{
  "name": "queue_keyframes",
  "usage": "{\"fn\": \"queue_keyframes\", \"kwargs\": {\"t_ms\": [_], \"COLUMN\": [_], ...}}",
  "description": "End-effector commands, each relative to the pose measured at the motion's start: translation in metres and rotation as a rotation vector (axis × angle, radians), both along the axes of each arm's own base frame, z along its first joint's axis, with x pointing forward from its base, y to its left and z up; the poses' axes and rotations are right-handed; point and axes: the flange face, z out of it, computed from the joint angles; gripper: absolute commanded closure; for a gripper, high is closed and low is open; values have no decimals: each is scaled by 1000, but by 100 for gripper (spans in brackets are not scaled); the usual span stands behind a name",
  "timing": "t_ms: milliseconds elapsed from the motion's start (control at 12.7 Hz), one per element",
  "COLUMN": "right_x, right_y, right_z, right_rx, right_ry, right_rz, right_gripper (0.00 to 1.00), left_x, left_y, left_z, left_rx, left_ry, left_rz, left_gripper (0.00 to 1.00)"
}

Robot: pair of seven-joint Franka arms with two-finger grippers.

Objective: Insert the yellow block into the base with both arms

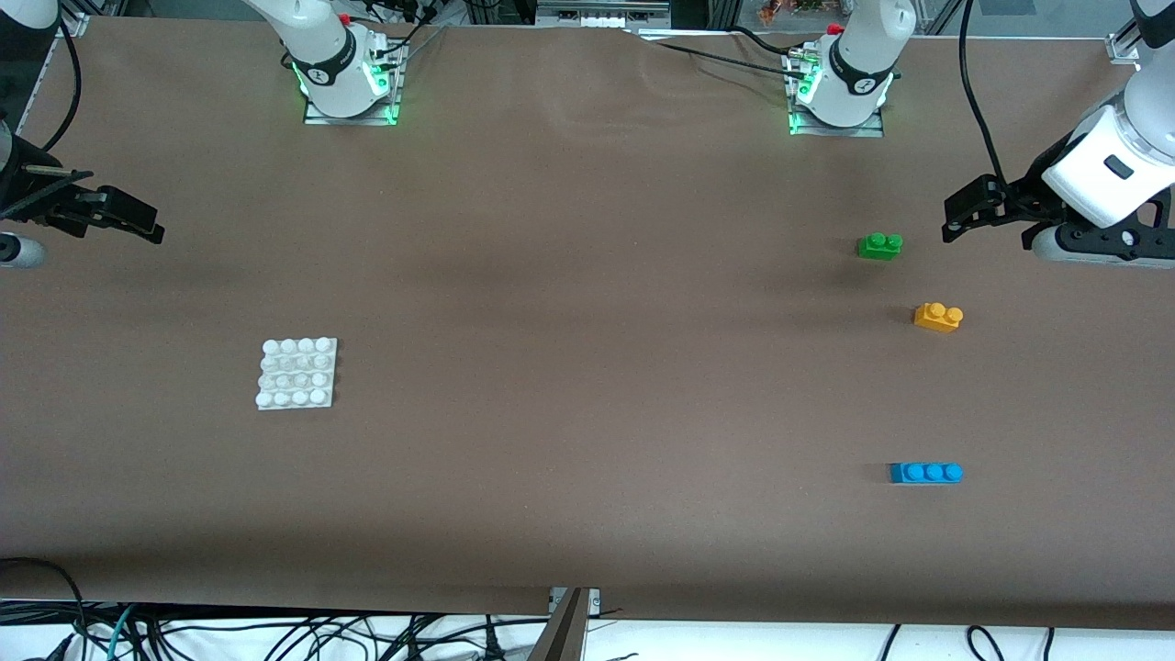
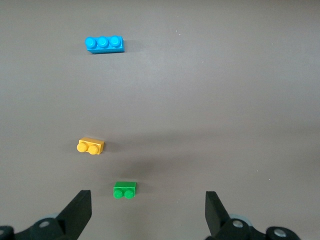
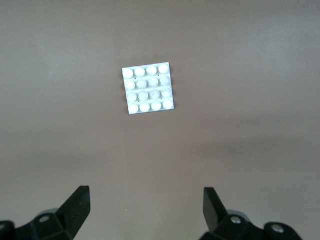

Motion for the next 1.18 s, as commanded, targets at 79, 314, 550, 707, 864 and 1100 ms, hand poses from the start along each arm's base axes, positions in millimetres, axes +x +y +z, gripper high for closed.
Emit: {"fn": "queue_keyframes", "kwargs": {"t_ms": [79,314,550,707,864,1100], "right_x": [24,52,82,94,101,104], "right_y": [3,-9,-28,-47,-51,-65], "right_z": [-58,-131,-198,-243,-265,-313], "right_rx": [-29,-17,100,169,179,199], "right_ry": [92,140,86,66,32,33], "right_rz": [18,-22,-115,-159,-160,-171], "right_gripper": [0,0,0,0,0,0], "left_x": [-4,-4,-4,-4,-4,-4], "left_y": [0,0,0,0,0,0], "left_z": [4,4,4,5,5,5], "left_rx": [-15,-15,-15,-15,-15,-15], "left_ry": [5,7,5,4,4,4], "left_rz": [4,3,4,4,4,2], "left_gripper": [0,0,0,0,0,0]}}
